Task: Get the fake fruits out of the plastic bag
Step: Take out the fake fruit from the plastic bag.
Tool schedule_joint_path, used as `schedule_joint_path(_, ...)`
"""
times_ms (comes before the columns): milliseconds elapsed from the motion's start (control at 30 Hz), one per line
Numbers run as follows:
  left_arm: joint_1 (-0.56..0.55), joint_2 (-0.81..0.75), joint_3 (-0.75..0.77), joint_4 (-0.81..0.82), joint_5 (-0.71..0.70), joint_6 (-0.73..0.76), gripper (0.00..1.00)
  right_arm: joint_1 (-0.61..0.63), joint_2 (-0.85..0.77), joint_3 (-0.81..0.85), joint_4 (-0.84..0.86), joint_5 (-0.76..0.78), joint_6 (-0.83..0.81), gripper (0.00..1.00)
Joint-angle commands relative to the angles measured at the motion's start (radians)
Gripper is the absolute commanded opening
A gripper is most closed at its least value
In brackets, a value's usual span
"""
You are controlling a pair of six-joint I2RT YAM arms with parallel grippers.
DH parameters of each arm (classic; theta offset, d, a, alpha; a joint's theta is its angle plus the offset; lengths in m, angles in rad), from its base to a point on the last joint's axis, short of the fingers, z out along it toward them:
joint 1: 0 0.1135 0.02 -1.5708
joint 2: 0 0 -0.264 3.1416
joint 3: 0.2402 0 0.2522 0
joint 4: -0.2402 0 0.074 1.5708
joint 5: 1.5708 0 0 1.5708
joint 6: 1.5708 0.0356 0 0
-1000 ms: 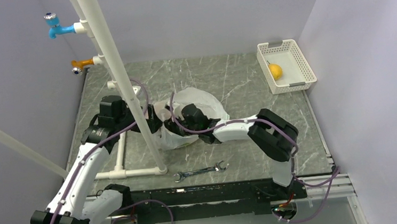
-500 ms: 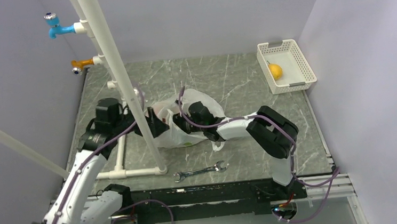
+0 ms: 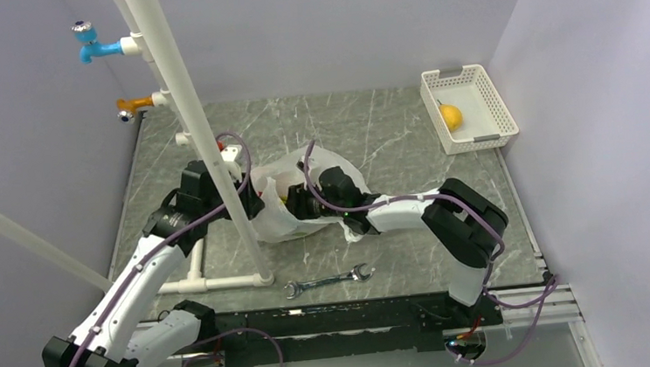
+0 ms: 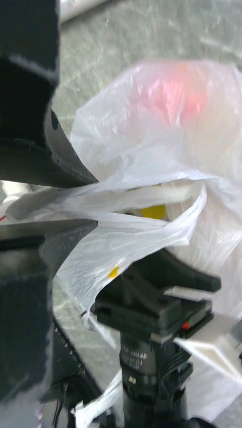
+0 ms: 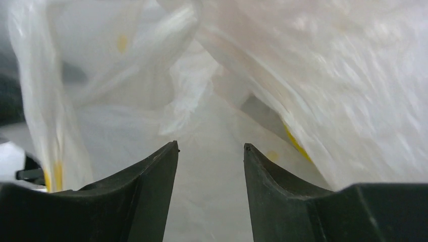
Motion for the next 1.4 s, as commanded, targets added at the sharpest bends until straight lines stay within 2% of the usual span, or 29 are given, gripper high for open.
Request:
schedule_joint_path(0, -0.005, -0.045, -0.025, 0.007, -0.130, -0.006, 0.23, 0.007, -0.050, -0.041, 0.014, 0.057, -0.055, 0.55)
schedule_joint_path(67, -0.005, -0.044, -0.035, -0.029, -0.132, -0.012, 0.07, 0.011, -0.045, -0.058, 0.009, 0.072, -0.068, 0.57)
schedule_joint_path(133, -0.005, -0.043, -0.047, -0.063, -0.116, -0.011, 0.00, 0.022, -0.033, -0.069, 0.007, 0.103, -0.088, 0.59)
schedule_joint_path(300, -0.005, -0.054, -0.065, -0.144, -0.116, -0.060, 0.00, 0.070, 0.031, -0.011, -0.057, 0.231, -0.164, 0.70)
schedule_joint_path(433, -0.004, -0.093, -0.094, -0.125, -0.092, -0.072, 0.00, 0.063, 0.101, 0.061, -0.034, 0.242, -0.138, 0.88)
schedule_joint_path(633, -0.005, -0.194, -0.116, 0.108, 0.141, -0.036, 0.00, 0.015, 0.197, 0.183, 0.042, 0.166, -0.113, 0.95)
schedule_joint_path(900, -0.005, -0.079, 0.024, 0.147, 0.248, -0.030, 0.00, -0.022, 0.261, 0.288, 0.018, 0.249, -0.179, 0.99)
schedule_joint_path(1067, -0.005, -0.060, 0.030, 0.189, 0.252, -0.058, 0.00, 0.014, 0.330, 0.367, -0.044, 0.330, -0.274, 0.99)
schedule_joint_path(1167, -0.005, -0.065, 0.033, 0.173, 0.194, -0.053, 0.00, 0.024, 0.366, 0.383, -0.004, 0.229, -0.303, 0.99)
schedule_joint_path(1200, -0.005, -0.064, 0.039, 0.146, 0.161, -0.050, 0.00, 0.029, 0.384, 0.402, -0.034, 0.239, -0.303, 0.99)
schedule_joint_path(1300, -0.003, -0.056, 0.055, 0.059, 0.043, -0.032, 0.00, 0.050, 0.430, 0.461, -0.178, 0.377, -0.295, 0.99)
schedule_joint_path(1367, -0.003, -0.075, 0.042, 0.038, 0.016, -0.025, 0.00, 0.076, 0.445, 0.460, -0.215, 0.480, -0.330, 0.98)
